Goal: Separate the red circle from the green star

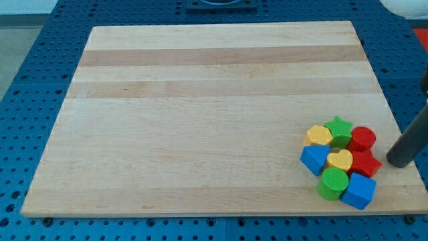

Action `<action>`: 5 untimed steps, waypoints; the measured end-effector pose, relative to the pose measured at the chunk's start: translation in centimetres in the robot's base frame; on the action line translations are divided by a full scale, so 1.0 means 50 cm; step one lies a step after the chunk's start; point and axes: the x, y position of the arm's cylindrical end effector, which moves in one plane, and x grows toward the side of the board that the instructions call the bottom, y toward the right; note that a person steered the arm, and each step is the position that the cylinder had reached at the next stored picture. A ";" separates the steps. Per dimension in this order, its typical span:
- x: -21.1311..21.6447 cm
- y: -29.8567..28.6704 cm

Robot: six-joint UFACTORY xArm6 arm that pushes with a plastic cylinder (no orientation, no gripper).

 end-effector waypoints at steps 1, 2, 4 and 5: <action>0.000 0.000; 0.000 0.000; 0.000 -0.003; 0.000 -0.003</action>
